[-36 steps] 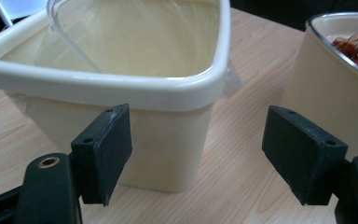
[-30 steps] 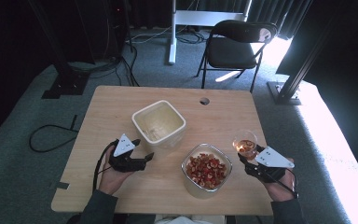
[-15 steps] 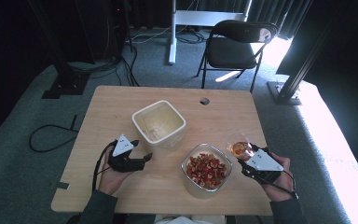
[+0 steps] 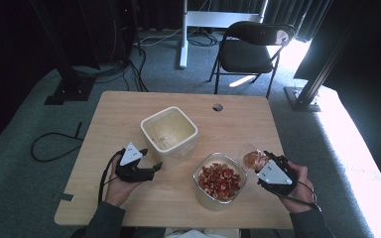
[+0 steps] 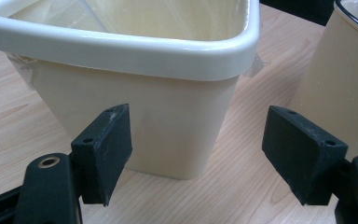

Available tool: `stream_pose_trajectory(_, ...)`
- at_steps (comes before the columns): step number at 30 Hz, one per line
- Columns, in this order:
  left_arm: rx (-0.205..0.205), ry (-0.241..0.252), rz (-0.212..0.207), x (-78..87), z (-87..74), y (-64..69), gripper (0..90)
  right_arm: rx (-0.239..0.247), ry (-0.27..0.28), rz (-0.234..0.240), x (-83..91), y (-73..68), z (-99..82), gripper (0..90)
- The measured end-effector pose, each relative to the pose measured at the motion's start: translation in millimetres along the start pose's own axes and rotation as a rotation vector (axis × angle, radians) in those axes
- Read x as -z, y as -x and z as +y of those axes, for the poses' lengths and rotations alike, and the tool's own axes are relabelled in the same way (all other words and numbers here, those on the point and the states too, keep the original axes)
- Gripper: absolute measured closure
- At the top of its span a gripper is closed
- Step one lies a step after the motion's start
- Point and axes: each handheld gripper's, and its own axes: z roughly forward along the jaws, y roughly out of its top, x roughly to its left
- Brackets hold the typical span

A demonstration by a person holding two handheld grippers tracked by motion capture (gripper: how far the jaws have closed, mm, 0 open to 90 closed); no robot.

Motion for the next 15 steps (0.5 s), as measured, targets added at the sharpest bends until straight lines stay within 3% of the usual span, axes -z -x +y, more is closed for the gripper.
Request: stream_pose_trajectory(15,0.000,0.004,0.002,-0.8,-0.1,-0.1,24.8,0.143,-0.035,-0.041,1.9,-1.9,14.1,42.5)
